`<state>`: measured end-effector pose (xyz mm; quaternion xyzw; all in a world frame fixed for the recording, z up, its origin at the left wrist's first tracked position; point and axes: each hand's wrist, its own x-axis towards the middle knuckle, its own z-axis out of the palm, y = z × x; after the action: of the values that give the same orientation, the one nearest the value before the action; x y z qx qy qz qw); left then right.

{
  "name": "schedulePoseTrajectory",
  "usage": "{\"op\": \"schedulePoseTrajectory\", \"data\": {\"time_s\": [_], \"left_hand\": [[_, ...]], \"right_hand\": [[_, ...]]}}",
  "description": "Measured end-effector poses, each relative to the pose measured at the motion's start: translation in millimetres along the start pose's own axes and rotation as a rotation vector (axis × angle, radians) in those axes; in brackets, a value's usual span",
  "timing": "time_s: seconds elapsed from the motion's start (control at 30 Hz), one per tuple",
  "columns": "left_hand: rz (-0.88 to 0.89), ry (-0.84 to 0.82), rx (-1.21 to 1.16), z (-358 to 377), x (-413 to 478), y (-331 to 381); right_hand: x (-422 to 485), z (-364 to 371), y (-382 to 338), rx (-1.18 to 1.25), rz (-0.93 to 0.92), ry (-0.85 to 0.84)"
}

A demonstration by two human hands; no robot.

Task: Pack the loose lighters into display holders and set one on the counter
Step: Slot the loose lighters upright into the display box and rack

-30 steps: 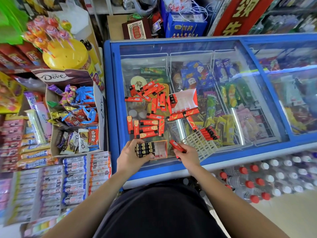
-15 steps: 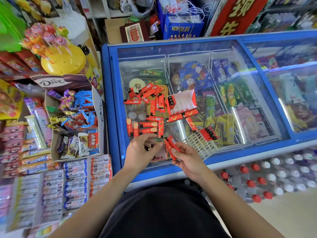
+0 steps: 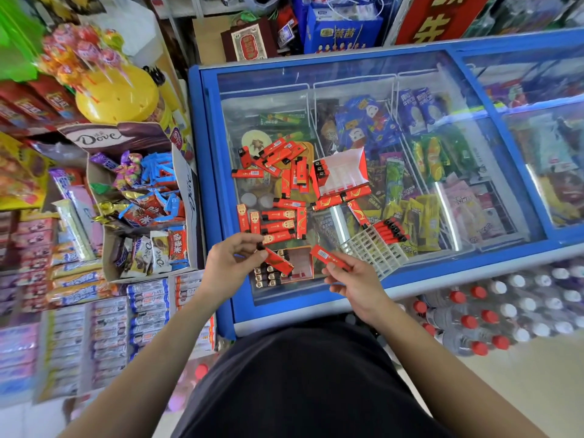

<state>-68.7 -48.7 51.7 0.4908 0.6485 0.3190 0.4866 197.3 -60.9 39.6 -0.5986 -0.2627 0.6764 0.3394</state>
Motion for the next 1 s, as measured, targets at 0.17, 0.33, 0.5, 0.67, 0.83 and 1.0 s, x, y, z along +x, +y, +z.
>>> {"op": "schedulePoseTrajectory", "data": {"time_s": [0.17,0.33,0.5,0.67,0.83,1.0], "left_hand": [[0.093,-0.090,0.162,11,-23,-13],[0.220,0.023,0.313,36,-29,-26],[0.477,0.048,0.534,51,-15,-47],[0.653,0.065,0.622,62,-12,-60],[0.768,0.091,0.655,62,-10,-71],[0.711,0.136,0.646,62,-7,-79]], "right_hand": [[0,-2,8,-0.012,0.018,0.011],[-1,1,8,-0.152,-0.042,0.022],[-2,3,4,-0.292,-0.123,0.059],[-2,2,2,-0.345,-0.161,0.088],[0,-1,3,-0.385,-0.164,0.104],[2,-3,5,-0.396,-0.139,0.111]]}}
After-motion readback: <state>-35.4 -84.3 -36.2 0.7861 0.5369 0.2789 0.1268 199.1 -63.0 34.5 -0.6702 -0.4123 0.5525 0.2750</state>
